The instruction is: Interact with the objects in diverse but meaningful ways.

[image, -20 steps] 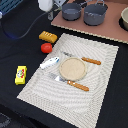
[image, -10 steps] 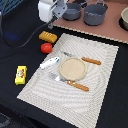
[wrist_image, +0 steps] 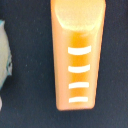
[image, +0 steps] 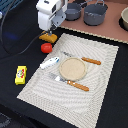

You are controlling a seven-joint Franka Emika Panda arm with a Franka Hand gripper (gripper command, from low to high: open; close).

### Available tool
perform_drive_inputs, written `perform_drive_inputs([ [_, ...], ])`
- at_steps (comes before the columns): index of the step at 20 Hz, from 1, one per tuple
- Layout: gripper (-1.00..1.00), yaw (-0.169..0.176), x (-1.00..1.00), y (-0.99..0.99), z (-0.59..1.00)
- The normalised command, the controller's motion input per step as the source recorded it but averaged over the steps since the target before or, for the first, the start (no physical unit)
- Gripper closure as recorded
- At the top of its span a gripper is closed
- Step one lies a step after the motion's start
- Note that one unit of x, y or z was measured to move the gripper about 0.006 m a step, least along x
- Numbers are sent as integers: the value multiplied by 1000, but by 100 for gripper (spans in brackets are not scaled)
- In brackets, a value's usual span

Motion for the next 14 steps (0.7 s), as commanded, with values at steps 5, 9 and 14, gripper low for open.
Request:
perform_drive_inputs([
  [5, -100, 12, -364, 0, -427],
  [9, -100, 13, -344, 0, -482],
  [14, 100, 8, -267, 0, -472],
])
